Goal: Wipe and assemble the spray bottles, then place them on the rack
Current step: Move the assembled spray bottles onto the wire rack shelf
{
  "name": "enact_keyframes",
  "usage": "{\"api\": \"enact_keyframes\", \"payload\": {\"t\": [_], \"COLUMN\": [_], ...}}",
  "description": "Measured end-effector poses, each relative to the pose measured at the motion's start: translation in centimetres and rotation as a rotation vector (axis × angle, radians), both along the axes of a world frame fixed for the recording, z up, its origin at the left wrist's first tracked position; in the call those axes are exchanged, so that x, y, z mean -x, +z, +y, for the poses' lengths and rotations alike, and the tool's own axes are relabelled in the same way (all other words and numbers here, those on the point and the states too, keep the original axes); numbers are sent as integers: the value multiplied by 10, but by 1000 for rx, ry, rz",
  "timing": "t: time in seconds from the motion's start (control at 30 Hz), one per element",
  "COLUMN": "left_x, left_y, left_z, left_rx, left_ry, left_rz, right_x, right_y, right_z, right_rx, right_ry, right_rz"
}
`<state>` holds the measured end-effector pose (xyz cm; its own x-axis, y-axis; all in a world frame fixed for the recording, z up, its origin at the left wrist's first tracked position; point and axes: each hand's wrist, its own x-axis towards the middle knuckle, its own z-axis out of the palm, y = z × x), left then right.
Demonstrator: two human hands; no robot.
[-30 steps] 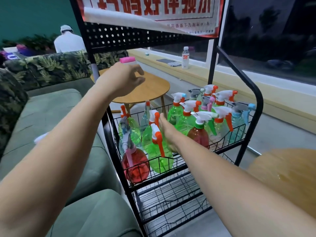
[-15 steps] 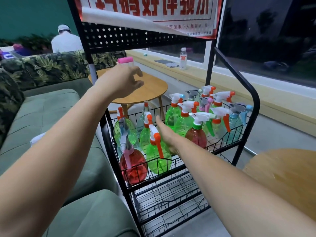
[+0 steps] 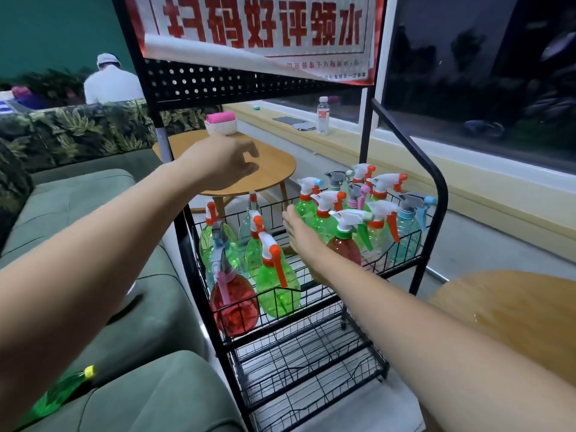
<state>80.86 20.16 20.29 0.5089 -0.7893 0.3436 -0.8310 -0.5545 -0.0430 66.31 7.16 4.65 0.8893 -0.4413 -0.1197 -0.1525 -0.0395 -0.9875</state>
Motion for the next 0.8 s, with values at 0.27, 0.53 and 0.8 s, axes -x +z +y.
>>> {"api": "enact_keyframes", "payload": {"t": [0.27,0.53,0.8], "left_x": [20,13,5], "left_y": [-2,-15,-33], "left_z": [-56,-112,-129], "left_rx": [-105,-243,-361], "left_ry": [-214,-273,-300], "left_rz": [52,43,-3], "right_x": [95,110,59], "right_y": [82,90,101], "right_z": [-15,-60,-80], "right_rx": [870,1138,1204], "right_ry": [-126,-199,-181], "right_rz": [-191,88,311]}}
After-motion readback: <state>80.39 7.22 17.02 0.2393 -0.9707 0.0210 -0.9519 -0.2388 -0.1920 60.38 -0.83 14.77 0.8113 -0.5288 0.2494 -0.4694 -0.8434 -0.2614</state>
